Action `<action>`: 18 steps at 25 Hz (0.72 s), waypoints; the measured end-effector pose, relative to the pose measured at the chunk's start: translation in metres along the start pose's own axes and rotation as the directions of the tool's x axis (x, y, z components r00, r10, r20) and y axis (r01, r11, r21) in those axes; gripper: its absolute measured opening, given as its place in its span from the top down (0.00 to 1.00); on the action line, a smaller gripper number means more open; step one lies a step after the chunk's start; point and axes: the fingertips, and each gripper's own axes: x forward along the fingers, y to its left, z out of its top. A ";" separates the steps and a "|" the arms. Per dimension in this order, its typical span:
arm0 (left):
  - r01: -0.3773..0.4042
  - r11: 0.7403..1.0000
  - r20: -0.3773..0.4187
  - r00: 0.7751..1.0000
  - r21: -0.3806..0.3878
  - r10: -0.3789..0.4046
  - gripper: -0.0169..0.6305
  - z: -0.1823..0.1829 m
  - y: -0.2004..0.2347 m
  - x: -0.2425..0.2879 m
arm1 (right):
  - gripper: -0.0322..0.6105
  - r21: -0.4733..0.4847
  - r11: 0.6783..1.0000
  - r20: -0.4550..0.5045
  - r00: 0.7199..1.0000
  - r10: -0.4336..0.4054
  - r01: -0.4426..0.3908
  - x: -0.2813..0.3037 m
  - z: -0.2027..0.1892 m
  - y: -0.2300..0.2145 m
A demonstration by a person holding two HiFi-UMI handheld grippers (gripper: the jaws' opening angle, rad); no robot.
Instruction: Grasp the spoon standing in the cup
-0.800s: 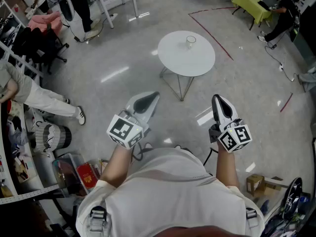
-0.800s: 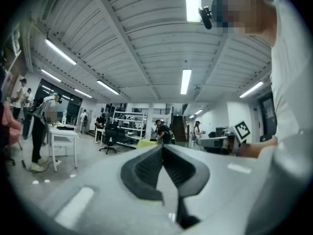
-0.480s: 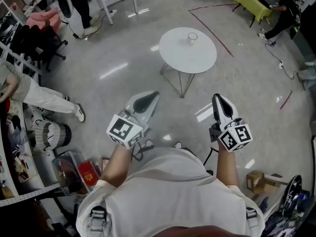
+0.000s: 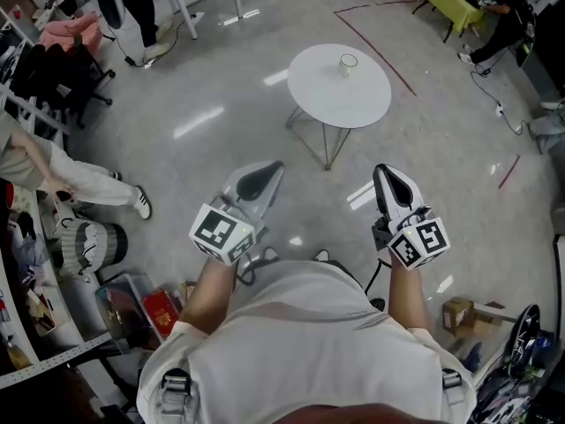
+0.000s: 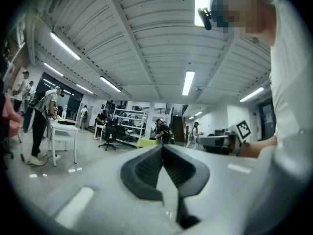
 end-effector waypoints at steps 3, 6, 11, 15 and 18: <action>0.010 1.000 0.001 1.000 -0.011 -0.010 0.97 -0.001 0.020 -0.010 | 0.94 0.016 1.000 -0.011 1.000 -0.023 0.023 0.016 -0.004 0.006; 0.022 0.999 0.007 1.000 -0.028 -0.021 0.97 -0.004 0.049 -0.025 | 0.94 0.023 0.998 -0.028 0.998 -0.055 0.056 0.038 -0.011 0.017; 0.062 0.997 0.006 0.998 -0.040 -0.062 0.97 -0.011 0.089 -0.029 | 0.94 0.031 0.996 -0.066 0.994 -0.086 0.088 0.079 -0.028 0.029; 0.078 0.996 -0.001 0.997 -0.049 -0.078 0.97 -0.016 0.108 -0.014 | 0.94 0.034 0.995 -0.079 0.992 -0.094 0.097 0.100 -0.029 0.017; 0.079 0.995 -0.003 0.997 -0.057 -0.079 0.97 -0.017 0.122 0.000 | 0.94 0.040 0.993 -0.073 0.992 -0.107 0.110 0.113 -0.027 0.000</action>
